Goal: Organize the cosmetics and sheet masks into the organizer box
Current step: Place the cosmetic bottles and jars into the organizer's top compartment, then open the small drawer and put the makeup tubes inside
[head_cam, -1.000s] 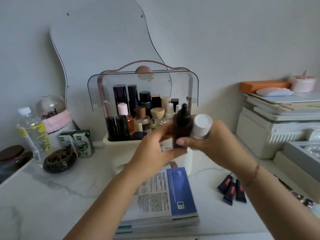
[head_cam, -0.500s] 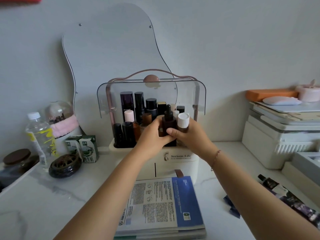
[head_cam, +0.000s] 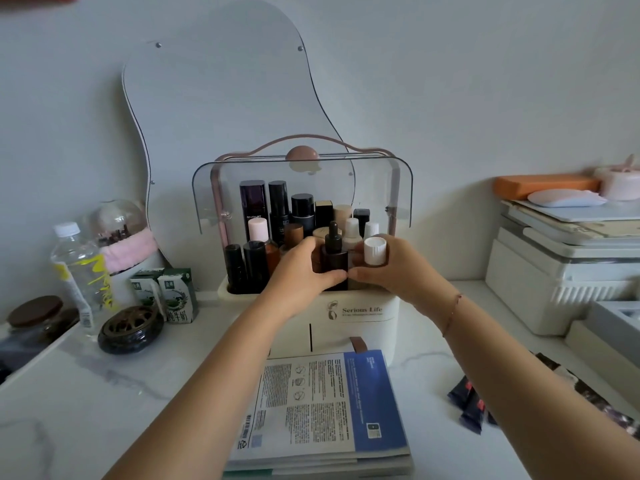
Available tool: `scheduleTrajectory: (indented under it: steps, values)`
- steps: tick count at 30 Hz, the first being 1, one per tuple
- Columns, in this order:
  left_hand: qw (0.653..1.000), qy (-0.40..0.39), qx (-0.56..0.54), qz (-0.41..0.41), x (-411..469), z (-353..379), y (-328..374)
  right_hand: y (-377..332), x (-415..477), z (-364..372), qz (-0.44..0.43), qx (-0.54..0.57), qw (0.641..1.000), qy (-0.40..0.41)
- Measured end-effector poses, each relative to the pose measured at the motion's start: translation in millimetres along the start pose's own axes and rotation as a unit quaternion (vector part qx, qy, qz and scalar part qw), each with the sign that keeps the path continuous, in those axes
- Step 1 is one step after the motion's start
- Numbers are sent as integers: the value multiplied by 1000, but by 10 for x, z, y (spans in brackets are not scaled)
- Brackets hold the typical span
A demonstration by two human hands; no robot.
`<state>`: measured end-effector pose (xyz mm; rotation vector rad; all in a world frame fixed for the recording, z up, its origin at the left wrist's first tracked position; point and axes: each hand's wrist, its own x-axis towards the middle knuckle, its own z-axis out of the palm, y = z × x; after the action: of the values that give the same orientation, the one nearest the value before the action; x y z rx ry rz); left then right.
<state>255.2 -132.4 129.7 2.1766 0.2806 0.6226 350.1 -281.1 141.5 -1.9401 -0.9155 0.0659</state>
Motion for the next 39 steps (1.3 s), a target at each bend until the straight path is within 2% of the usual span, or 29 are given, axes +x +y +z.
scheduleTrajectory:
  steps: [4,7,10,14,22,25,27,28,30,33,35,39]
  values:
    - [999,21,-23,14,-48,11,-10,72,-140,-4,-24,-29,997,65]
    - [1000,8,-25,9,-43,-1,4,110,-218,17,-38,-42,992,109]
    - [999,-12,-36,-2,-41,-16,25,131,-258,31,-34,-43,991,123]
    - [999,14,-40,9,-81,-3,3,160,-319,59,-36,-13,992,124]
    - [983,160,-32,80,-467,-52,-109,273,-556,151,-18,-2,985,170]
    - [957,257,5,134,-819,-84,-246,283,-809,251,-36,-45,969,239]
    - [936,329,2,124,-1073,-88,-419,252,-1002,352,-77,-78,961,254]
    - [932,351,-16,94,-1173,-91,-521,227,-1084,412,-97,-97,962,236]
    - [935,350,-56,-10,-1286,-104,-716,157,-1212,567,-127,-146,972,137]
    - [938,244,-149,-193,-1277,-137,-922,93,-1357,850,-138,-213,966,-48]
    - [930,198,-206,-233,-1226,-153,-973,127,-1407,965,-130,-246,955,-101]
    - [915,148,-281,-250,-1106,-219,-880,179,-1413,992,-115,-247,955,-115]
